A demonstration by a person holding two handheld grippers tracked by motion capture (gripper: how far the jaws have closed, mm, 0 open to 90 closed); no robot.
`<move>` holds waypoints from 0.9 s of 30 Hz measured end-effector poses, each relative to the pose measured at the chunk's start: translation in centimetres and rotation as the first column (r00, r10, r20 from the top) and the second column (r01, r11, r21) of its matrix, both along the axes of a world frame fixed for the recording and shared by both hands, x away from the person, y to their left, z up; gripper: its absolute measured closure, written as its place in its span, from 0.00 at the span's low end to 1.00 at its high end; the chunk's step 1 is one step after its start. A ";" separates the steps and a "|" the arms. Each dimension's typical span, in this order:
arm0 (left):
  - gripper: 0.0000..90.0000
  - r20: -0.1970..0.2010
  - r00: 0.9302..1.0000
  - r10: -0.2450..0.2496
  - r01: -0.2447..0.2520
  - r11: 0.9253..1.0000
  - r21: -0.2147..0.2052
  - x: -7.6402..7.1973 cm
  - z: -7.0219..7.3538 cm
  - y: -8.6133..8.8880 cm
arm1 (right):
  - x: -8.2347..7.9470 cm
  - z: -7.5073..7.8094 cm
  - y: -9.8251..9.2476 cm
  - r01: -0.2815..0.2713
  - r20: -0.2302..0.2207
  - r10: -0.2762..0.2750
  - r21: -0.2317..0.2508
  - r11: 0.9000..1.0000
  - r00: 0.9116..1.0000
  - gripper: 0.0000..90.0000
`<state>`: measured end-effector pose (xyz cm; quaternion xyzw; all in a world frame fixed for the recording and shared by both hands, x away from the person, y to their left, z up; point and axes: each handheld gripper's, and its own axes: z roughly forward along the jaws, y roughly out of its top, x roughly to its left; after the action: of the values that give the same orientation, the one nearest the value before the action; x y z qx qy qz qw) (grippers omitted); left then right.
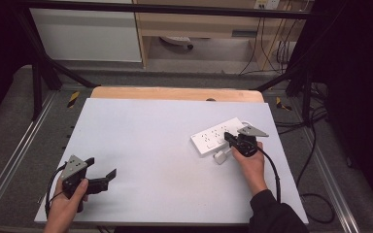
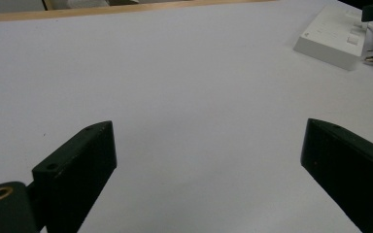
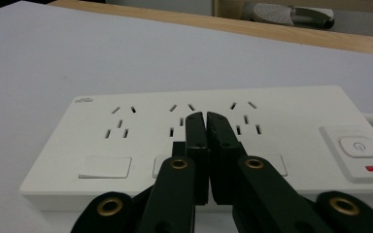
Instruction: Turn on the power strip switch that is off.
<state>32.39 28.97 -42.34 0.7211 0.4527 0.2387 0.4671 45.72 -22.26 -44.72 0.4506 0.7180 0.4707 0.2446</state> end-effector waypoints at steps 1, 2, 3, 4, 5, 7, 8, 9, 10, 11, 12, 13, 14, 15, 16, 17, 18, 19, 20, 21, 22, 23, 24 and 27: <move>0.06 0.000 1.000 0.000 0.000 1.000 0.000 0.0 0.0 0.0 | 0.0 0.1 0.0 0.001 0.000 -0.001 0.006 1.000 1.000 0.97; 0.06 0.000 1.000 0.000 0.000 1.000 0.000 0.0 0.0 0.0 | -0.1 0.1 0.0 0.001 0.001 -0.001 0.007 1.000 1.000 0.96; 0.06 0.000 1.000 0.000 0.000 1.000 0.000 0.0 0.0 0.0 | -0.1 0.2 0.0 0.003 0.003 -0.003 0.015 1.000 1.000 0.95; 0.06 0.000 1.000 0.000 0.000 1.000 0.000 0.0 0.0 0.0 | -0.1 0.3 -0.1 0.005 0.005 -0.006 0.017 1.000 1.000 0.94; 0.06 0.000 1.000 0.000 0.000 1.000 0.000 0.0 0.0 0.0 | -0.1 0.3 -0.1 0.006 0.004 -0.006 0.021 1.000 1.000 0.93; 0.06 0.001 1.000 0.001 -0.001 1.000 0.001 0.0 0.0 0.0 | -0.2 0.5 -0.2 0.009 0.007 -0.009 0.029 1.000 1.000 0.91; 0.06 0.001 1.000 0.001 -0.001 1.000 0.002 0.0 0.0 0.0 | -0.2 0.6 -0.3 0.010 0.007 -0.011 0.032 0.999 1.000 0.89; 0.06 0.001 1.000 0.001 -0.001 1.000 0.002 0.0 0.0 0.0 | -0.2 0.6 -0.3 0.013 0.008 -0.013 0.033 0.999 1.000 0.88; 0.06 0.000 1.000 0.001 -0.001 1.000 0.002 0.0 0.0 0.0 | -0.2 0.7 -0.4 0.015 0.009 -0.015 0.035 0.999 1.000 0.87; 0.06 0.000 1.000 0.001 -0.001 1.000 0.002 0.0 0.0 0.0 | -0.2 0.7 -0.4 0.017 0.011 -0.017 0.034 0.999 1.000 0.85; 0.06 0.000 1.000 0.001 -0.001 1.000 0.002 0.0 0.0 0.0 | -0.2 0.8 -0.5 0.021 0.008 -0.021 0.037 0.999 1.000 0.84; 0.06 0.000 1.000 0.001 -0.001 1.000 0.002 0.0 0.0 0.0 | -0.2 0.8 -0.5 0.023 0.006 -0.023 0.038 0.999 1.000 0.82; 0.06 0.000 1.000 0.001 -0.001 1.000 0.002 0.0 0.0 0.0 | -0.2 0.8 -0.5 0.025 0.006 -0.026 0.042 0.999 1.000 0.80; 0.06 0.000 1.000 0.001 -0.001 1.000 0.002 0.0 0.0 0.0 | -0.3 0.9 -0.5 0.027 0.004 -0.027 0.046 0.999 1.000 0.79; 0.06 0.000 1.000 0.001 -0.001 1.000 0.002 0.0 0.0 0.0 | -0.3 0.9 -0.6 0.026 0.004 -0.026 0.045 0.999 1.000 0.77; 0.06 0.000 1.000 0.001 -0.001 1.000 0.002 0.0 0.0 0.0 | -0.3 1.0 -0.6 0.027 0.003 -0.028 0.047 0.999 1.000 0.75; 0.06 0.000 1.000 0.002 -0.002 1.000 0.002 0.0 0.0 0.0 | -0.3 1.0 -0.6 0.028 0.000 -0.028 0.056 0.998 1.000 0.73; 0.06 0.000 1.000 0.002 -0.002 1.000 0.002 0.0 0.0 0.0 | -0.3 1.1 -0.6 0.026 0.001 -0.026 0.064 0.998 1.000 0.71; 0.06 0.001 1.000 0.002 -0.002 1.000 0.002 0.0 0.0 0.0 | -0.4 1.2 -0.6 0.031 -0.001 -0.031 0.071 0.997 1.000 0.69; 0.06 0.001 1.000 0.002 -0.002 1.000 0.002 0.0 0.0 0.0 | -0.4 1.4 -0.6 0.031 0.002 -0.032 0.073 0.997 1.000 0.66; 0.06 0.001 1.000 0.002 -0.002 1.000 0.002 0.0 0.0 0.0 | -0.4 1.5 -0.6 0.035 0.001 -0.035 0.081 0.996 0.999 0.63; 0.06 0.001 1.000 0.003 -0.003 1.000 0.002 0.0 0.0 0.0 | -0.5 1.7 -0.7 0.036 -0.002 -0.036 0.090 0.995 0.999 0.61; 0.06 0.001 1.000 0.002 -0.002 1.000 0.002 0.0 0.0 0.0 | -0.6 1.8 -0.7 0.036 -0.001 -0.036 0.091 0.995 0.999 0.58; 0.06 0.001 1.000 0.002 -0.002 1.000 0.002 0.0 0.0 0.0 | -0.7 2.1 -0.9 0.039 -0.005 -0.039 0.099 0.994 0.999 0.48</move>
<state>32.38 28.98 -42.36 0.7209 0.4530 0.2400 0.4664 45.06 -23.17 -42.61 0.4769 0.6853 0.5001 0.2300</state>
